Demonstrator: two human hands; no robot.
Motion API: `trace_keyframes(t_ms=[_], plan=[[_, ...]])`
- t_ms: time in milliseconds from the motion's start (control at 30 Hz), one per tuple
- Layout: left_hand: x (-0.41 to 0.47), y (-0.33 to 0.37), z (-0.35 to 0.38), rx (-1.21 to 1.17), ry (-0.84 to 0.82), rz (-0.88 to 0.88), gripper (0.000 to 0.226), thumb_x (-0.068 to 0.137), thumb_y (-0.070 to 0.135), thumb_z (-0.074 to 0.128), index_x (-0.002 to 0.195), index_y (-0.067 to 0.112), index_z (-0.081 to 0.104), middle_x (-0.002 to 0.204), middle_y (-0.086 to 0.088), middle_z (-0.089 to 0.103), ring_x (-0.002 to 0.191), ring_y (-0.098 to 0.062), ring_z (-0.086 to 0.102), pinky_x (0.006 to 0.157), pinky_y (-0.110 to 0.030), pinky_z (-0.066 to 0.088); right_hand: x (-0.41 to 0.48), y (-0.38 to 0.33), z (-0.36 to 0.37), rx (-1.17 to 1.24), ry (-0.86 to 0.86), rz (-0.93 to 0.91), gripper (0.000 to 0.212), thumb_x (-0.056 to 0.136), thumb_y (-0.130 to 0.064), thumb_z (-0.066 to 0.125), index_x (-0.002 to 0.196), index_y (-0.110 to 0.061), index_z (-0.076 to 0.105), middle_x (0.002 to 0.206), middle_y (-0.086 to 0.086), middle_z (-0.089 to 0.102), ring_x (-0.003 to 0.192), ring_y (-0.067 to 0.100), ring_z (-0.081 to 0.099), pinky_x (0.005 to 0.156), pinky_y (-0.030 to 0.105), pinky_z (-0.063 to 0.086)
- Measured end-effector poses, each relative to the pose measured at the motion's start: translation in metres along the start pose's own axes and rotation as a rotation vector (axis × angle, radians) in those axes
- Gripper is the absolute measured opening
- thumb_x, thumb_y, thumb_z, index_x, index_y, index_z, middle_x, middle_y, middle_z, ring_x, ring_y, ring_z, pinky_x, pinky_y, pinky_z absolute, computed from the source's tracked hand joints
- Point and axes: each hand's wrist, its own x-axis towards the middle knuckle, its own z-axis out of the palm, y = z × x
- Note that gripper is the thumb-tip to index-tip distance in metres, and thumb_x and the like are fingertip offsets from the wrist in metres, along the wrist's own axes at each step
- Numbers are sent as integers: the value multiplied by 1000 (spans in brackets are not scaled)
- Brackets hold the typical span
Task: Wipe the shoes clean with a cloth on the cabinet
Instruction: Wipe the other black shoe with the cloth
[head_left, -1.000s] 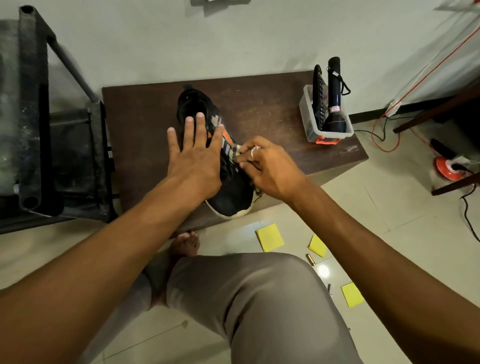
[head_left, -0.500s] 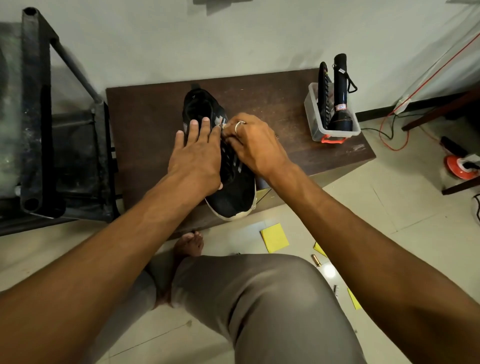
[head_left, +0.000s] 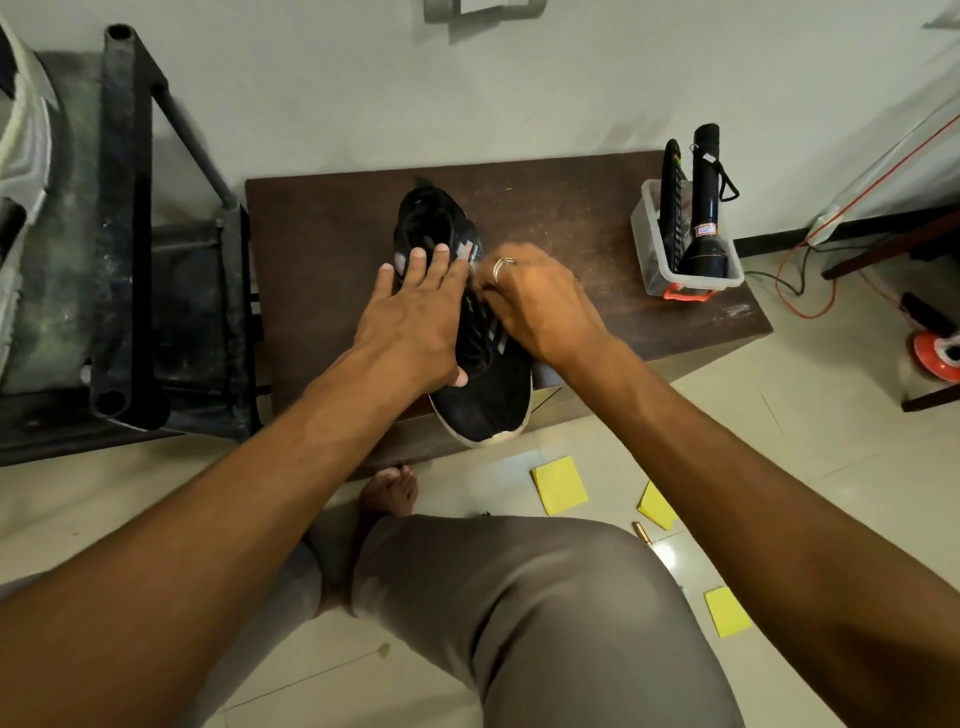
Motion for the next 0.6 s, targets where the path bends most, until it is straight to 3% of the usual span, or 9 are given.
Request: trace_keyframes(t_ms=[167,300,433,600], plan=[[0,-2,-1,-19,5,3,133,75,39,88,162,19,-11,171,-4,-10,157,-24,-10,124,-50,-2,8,-2,-11,24,-60,26,6,94,-12,67,92,-14,72,98,2,64,89,21,61,73,30,47],[-1,-3,1,-24,3,19,133,75,40,87,162,19,-12,171,-3,-11,157,-24,-11,125,-51,-2,-18,0,-16,69,-217,46,7,93,-13,72,96,-18,76,97,-7,59,86,13,59,76,28,52],[0,-4,2,-6,-1,25,131,76,41,87,162,18,-10,170,-4,-12,157,-24,-11,125,-50,-3,-13,-1,-8,6,-122,-8,9,98,-13,65,96,-12,73,102,7,64,88,21,62,73,36,56],[1,-5,0,-12,1,24,131,76,40,87,162,18,-9,170,-4,-11,157,-24,-11,124,-49,-3,21,-2,-3,13,10,6,11,95,-8,64,88,-12,72,95,6,66,85,23,62,70,42,55]])
